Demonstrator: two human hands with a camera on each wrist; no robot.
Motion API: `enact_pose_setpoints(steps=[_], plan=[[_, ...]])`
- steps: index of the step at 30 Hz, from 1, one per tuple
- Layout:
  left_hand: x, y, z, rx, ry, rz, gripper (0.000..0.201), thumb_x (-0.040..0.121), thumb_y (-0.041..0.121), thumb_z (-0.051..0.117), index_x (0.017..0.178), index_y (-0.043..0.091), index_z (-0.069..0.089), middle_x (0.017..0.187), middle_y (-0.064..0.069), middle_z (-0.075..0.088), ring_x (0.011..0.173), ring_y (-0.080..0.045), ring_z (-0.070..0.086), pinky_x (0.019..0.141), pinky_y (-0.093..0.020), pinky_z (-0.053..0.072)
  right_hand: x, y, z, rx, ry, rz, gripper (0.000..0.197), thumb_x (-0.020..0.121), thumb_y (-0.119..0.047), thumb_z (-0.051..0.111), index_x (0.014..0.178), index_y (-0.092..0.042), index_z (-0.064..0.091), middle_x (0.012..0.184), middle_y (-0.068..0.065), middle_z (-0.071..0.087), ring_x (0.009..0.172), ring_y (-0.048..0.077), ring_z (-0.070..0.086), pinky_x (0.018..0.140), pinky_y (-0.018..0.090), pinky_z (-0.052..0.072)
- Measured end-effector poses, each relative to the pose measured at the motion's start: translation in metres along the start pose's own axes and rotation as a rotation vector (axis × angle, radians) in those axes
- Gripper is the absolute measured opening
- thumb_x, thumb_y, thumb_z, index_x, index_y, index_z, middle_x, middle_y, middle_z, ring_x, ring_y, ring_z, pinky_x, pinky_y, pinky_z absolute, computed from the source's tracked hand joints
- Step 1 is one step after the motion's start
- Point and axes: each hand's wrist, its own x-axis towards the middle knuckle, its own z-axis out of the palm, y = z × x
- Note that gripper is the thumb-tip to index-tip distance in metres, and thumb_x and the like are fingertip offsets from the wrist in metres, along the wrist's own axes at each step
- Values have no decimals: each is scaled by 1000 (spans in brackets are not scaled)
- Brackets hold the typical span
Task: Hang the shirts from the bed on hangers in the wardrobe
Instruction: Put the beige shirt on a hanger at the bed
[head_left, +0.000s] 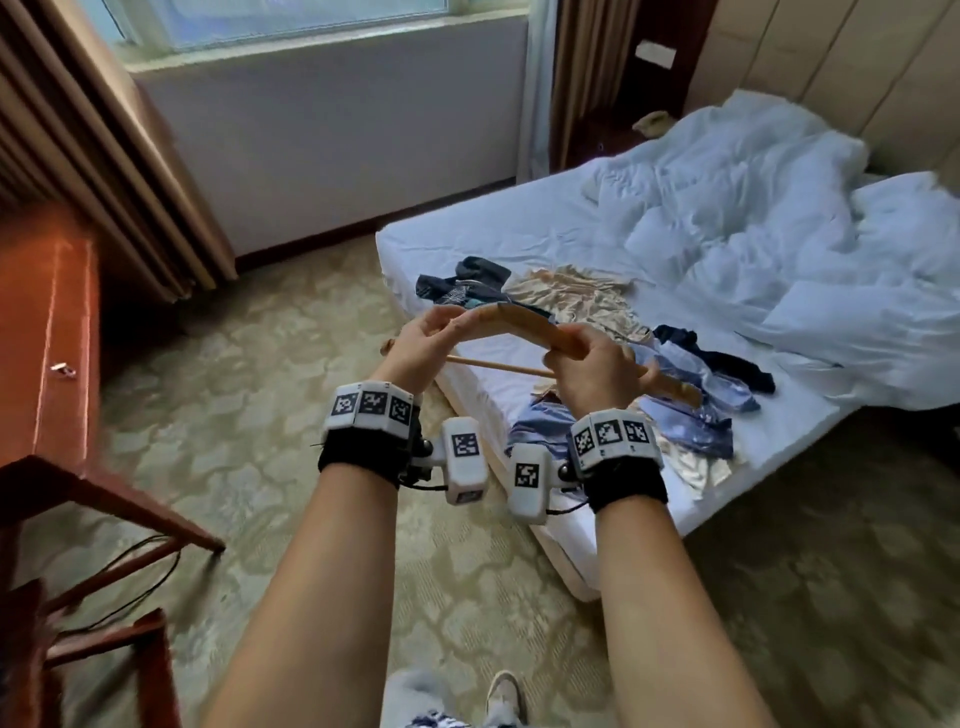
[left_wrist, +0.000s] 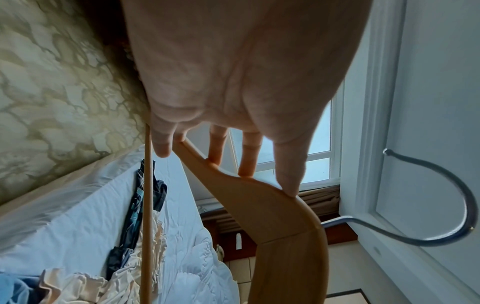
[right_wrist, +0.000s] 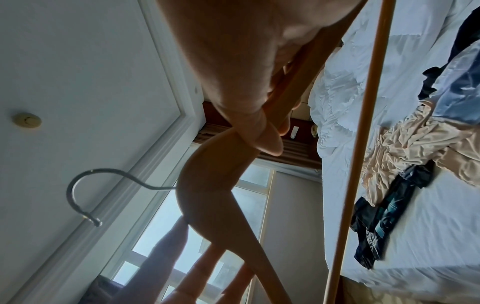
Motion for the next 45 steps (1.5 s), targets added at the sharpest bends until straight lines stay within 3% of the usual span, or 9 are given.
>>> enact_pose_setpoints(steps=[11,16,20,25,28,32,39,43,45], plan=[[217,-5,14,12,-136,33,41,90,46,67,120,17,65,120,0,67,113,-10,59,86,-28,43,175,-19,69,-25,16,52,24,79,-42,72,102,-38,68,97,-9,71,105,21,57,100,41,25],[316,13,6,-13,-211,36,46,77,57,71,109,23,68,117,-3,70,112,-15,63,92,-34,45,251,-54,90,22,-9,91,16,81,-42,73,93,-37,64,83,-14,67,92,16,59,103,42,30],[380,31,11,-1,-280,53,52,68,65,74,103,26,71,109,-5,71,109,-28,65,98,-50,50,302,-81,90,8,-5,85,13,84,-34,70,96,-36,65,84,-13,66,91,16,59,105,43,33],[448,40,30,31,-321,93,39,87,47,69,112,16,69,114,-2,70,103,-11,62,90,-32,46,364,-90,94,-6,-16,80,19,82,-31,70,100,-38,67,88,-11,69,100,22,64,100,42,44],[486,36,48,32,-345,46,37,90,41,67,115,14,67,112,-1,69,91,-5,61,81,-27,45,403,-85,104,44,-62,82,22,82,-25,69,101,-36,68,93,-6,71,96,22,65,90,37,50],[537,32,80,54,-371,-2,39,93,37,65,121,10,64,114,1,66,95,4,57,75,-21,41,462,-65,120,117,-118,97,28,81,-18,68,105,-33,67,94,-5,69,95,22,64,88,38,52],[628,17,126,295,-500,-74,33,92,35,66,114,10,68,113,-7,69,99,-15,59,74,-25,41,563,-21,153,227,-291,172,21,82,-20,71,97,-32,63,96,-8,69,94,15,64,84,30,49],[677,4,137,352,-549,-216,30,95,36,63,117,16,67,119,-6,65,112,-22,56,93,-39,43,605,2,180,240,-301,242,31,81,-26,69,112,-30,68,107,-4,71,101,18,64,93,35,51],[697,-3,137,275,-518,-368,32,95,35,62,121,15,64,119,-5,62,111,-22,54,91,-39,42,623,11,192,236,-303,278,37,82,-28,70,119,-26,67,113,-5,69,104,18,63,94,34,50]])
